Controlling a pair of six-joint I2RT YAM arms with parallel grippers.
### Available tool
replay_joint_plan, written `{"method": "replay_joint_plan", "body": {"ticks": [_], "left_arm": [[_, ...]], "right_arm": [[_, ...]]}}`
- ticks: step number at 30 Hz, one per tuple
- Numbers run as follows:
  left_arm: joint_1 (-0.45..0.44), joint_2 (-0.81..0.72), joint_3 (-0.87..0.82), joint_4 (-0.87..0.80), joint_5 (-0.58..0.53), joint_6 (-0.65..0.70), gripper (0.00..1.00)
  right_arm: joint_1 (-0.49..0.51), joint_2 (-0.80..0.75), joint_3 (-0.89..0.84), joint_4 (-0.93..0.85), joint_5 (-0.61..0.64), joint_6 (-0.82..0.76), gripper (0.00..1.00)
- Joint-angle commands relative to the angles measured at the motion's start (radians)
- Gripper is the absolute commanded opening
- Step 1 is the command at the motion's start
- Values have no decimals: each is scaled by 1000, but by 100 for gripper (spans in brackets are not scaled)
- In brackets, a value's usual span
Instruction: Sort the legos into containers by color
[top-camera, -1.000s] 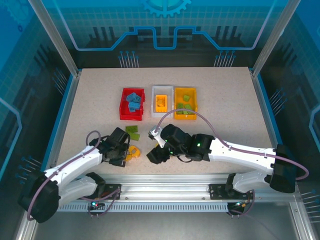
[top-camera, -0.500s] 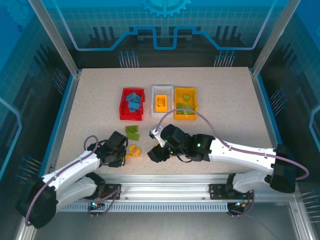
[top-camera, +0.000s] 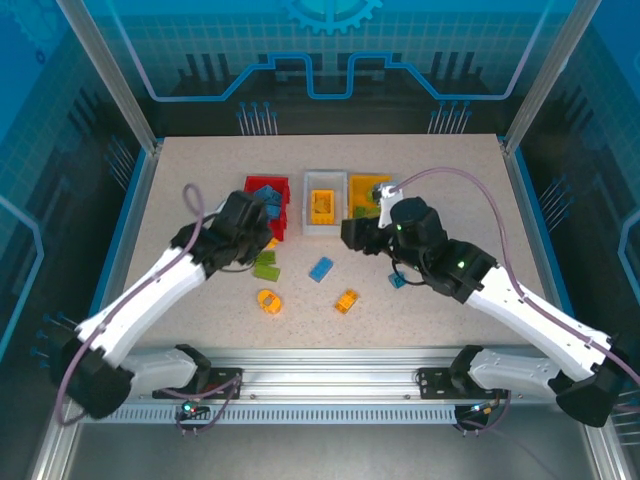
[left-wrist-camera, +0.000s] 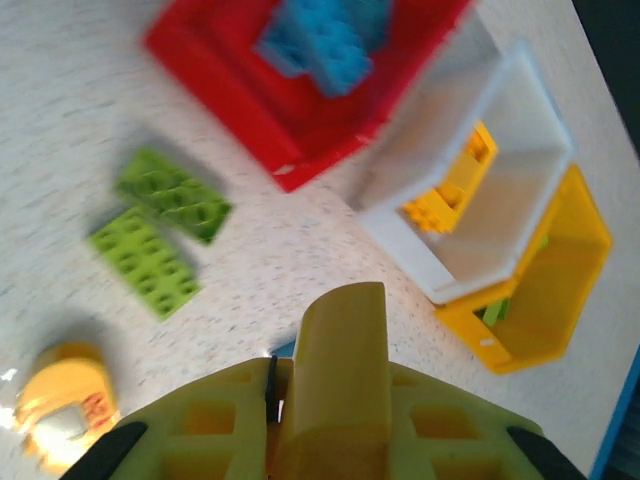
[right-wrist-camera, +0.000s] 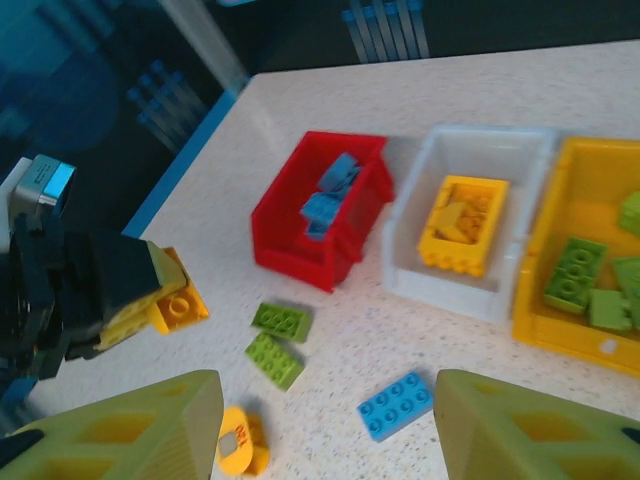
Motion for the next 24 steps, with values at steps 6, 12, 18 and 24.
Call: {"method": "replay_joint_plan", "body": {"ticks": [6,12,18,24], "left_arm": [[-21,520,529,9,182,588,13],[19,801,785,1,303,731,14],[61,973,936,-10,404,743,15],[81,1033,977,-35,405,746,15]], "right_arm": [[-72,11,26,-42,-14,99,59],[-84,11,26,-61,-31,80,59],[-97,53,31,4,-121,35,60],[-97,88,44,-1,-134,35,60]]}}
